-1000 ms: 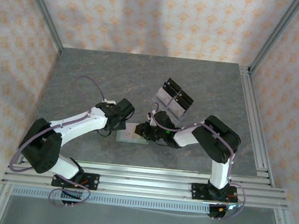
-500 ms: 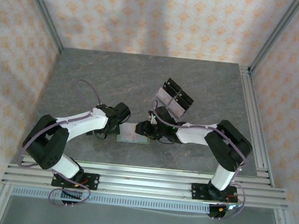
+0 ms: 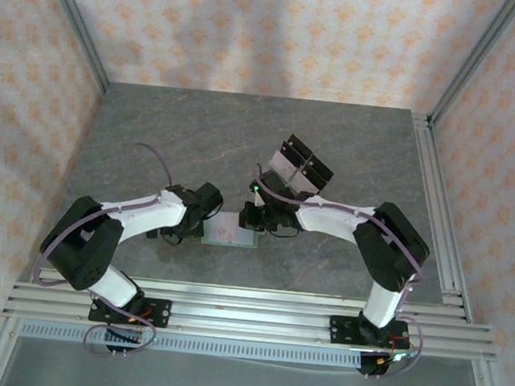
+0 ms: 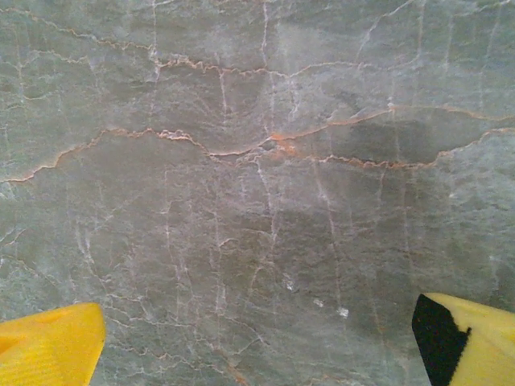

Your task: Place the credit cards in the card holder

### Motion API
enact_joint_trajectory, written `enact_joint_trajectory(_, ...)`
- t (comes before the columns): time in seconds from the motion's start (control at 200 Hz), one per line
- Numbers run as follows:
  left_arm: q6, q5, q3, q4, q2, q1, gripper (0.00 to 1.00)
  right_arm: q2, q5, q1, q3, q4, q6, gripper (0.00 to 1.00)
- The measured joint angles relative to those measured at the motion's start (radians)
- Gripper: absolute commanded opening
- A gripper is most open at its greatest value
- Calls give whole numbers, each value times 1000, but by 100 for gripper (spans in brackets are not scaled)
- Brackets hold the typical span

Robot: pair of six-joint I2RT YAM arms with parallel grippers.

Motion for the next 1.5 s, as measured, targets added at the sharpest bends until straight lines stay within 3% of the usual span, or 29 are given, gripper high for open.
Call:
enact_joint_trajectory(0.986, 0, 7, -11, 37, 21, -1, 100, 192, -13, 71, 187, -56, -6, 9)
enact_joint_trajectory(1.501, 0, 8, -11, 37, 21, -1, 100, 97, 53, 76, 196, -93, -23, 8)
